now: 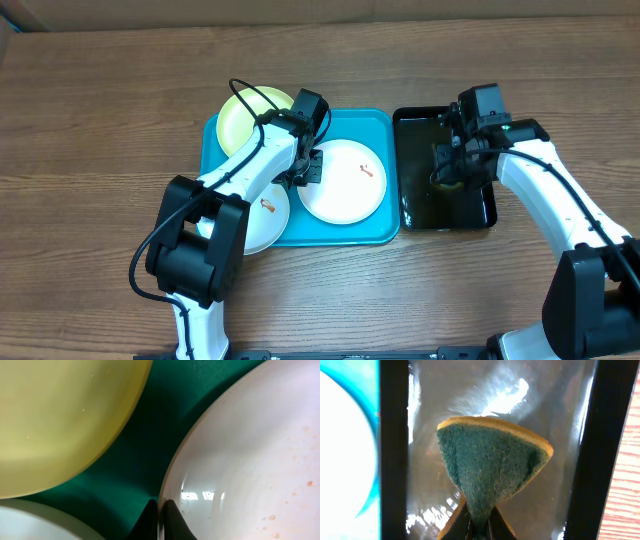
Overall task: Clean dirty plates on tray and stack at the side
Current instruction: 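Carry sponge to the held white plate and scrub its surface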
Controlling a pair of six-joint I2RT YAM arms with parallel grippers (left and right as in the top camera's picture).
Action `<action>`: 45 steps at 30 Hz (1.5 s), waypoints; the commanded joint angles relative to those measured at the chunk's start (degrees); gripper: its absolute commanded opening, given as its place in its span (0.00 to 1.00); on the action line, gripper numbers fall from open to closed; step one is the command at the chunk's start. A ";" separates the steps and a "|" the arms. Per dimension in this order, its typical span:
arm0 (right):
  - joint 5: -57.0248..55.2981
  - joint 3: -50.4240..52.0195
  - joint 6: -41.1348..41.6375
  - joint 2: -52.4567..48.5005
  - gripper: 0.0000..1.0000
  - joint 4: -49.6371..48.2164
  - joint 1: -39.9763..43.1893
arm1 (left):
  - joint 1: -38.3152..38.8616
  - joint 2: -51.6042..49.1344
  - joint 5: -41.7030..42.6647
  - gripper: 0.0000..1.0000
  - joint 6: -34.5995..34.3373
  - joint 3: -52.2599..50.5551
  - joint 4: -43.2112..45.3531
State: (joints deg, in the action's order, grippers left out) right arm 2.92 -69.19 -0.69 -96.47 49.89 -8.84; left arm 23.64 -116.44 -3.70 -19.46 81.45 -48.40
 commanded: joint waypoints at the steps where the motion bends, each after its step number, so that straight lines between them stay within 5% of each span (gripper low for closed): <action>1: 5.16 -4.74 0.22 1.55 0.04 -0.02 -1.29 | -0.04 -0.46 -2.67 0.04 2.14 -0.20 -0.24; 7: 5.44 -6.73 -6.12 1.38 0.04 -2.47 -9.51 | -0.04 -0.46 -2.69 0.04 4.28 -0.20 -0.46; 18: -19.52 -6.64 -6.91 -6.21 0.04 -10.43 -24.94 | -0.04 -0.46 -2.64 0.04 4.24 -0.20 -1.22; 45: -12.76 -3.08 -3.56 -17.25 0.04 -15.30 -23.06 | -0.04 -0.46 -2.64 0.04 4.04 -0.20 -1.27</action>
State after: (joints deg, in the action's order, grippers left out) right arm -13.74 -72.69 -5.65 -112.31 34.09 -32.80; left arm 23.64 -116.44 -4.58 -16.49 81.45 -49.08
